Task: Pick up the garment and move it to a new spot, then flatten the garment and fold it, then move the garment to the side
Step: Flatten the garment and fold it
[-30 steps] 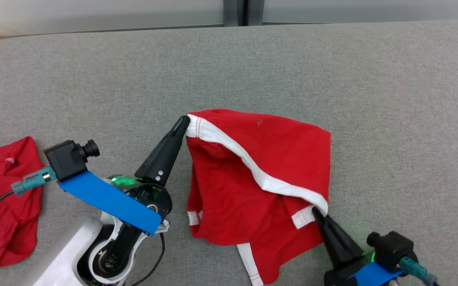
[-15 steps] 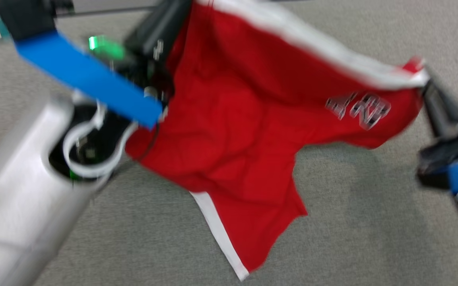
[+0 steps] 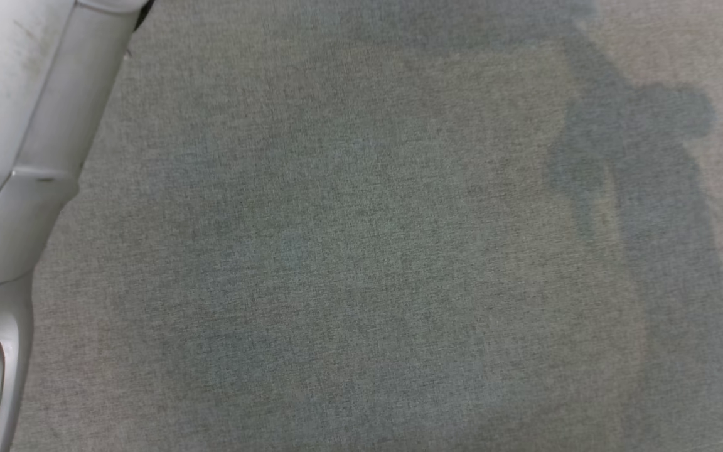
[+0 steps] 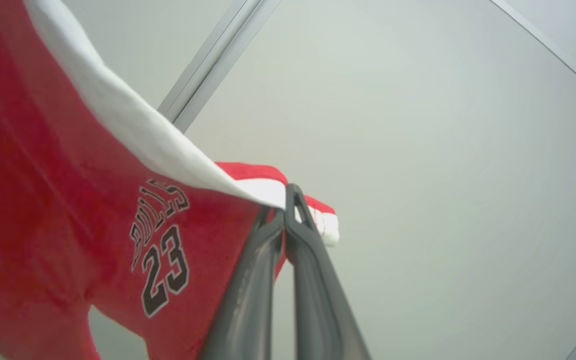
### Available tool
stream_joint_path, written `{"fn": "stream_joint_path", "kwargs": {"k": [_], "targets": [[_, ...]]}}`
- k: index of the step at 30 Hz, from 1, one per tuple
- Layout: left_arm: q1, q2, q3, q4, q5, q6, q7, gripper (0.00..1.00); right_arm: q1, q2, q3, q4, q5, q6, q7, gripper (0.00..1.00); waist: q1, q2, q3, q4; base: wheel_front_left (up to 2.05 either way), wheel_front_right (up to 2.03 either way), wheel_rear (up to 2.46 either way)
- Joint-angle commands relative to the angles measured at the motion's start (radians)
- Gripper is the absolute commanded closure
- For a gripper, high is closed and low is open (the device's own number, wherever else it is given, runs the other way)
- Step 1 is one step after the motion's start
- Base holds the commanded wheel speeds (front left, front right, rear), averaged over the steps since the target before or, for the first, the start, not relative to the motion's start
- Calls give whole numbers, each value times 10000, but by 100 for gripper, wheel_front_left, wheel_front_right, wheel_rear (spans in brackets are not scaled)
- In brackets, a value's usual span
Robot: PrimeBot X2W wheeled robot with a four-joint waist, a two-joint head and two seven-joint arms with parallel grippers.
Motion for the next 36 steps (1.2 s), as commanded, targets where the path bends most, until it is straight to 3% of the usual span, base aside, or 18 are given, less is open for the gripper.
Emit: {"fn": "stream_joint_path", "kwargs": {"k": [1,8,14,16,17,19,26,32,36], "targets": [[181,78,-183,35,-43,-13,-175,100,-53,139,136,137,5,-3,-79,100,-1,-1,155,76,0,0,0],[2559,772,-975,-983,-974,-13,-947,100,1918,407,-178,-217,-94,-3,-263,100,-1,-1,235,338,0,0,0],[5801,1408,-1986,-2474,-1316,-13,-1344,100,5568,783,-1317,-1488,-210,-3,-318,100,-1,-1,-501,692,0,0,0],[6346,1486,-2111,-2666,-1266,-13,-1370,100,6304,895,-1533,-1727,-204,-4,-322,100,-1,-1,-667,729,0,0,0],[7397,1645,-2353,-3023,-1139,-13,-1409,100,7621,1112,-1802,-2228,-294,-3,-321,100,-1,-1,-1012,762,0,0,0],[8356,1797,-2520,-3285,-962,-13,-1427,100,8818,1360,-2023,-2716,-369,-4,-321,100,-1,-1,-1351,745,0,0,0],[10864,2133,-2541,-4044,85,-13,-1432,100,11826,2131,-2624,-4515,-843,-4,-156,100,-1,-1,-2171,701,0,0,0],[12395,2727,-2378,-4907,843,56,-1435,100,14180,2466,-3530,-6532,-1214,-3,464,100,-1,-1,-2319,889,0,0,0],[12863,2906,-2274,-5581,775,182,-1436,100,14976,2534,-4073,-7447,-1296,-6,955,100,-1,-1,-2291,1061,0,0,0]]}}
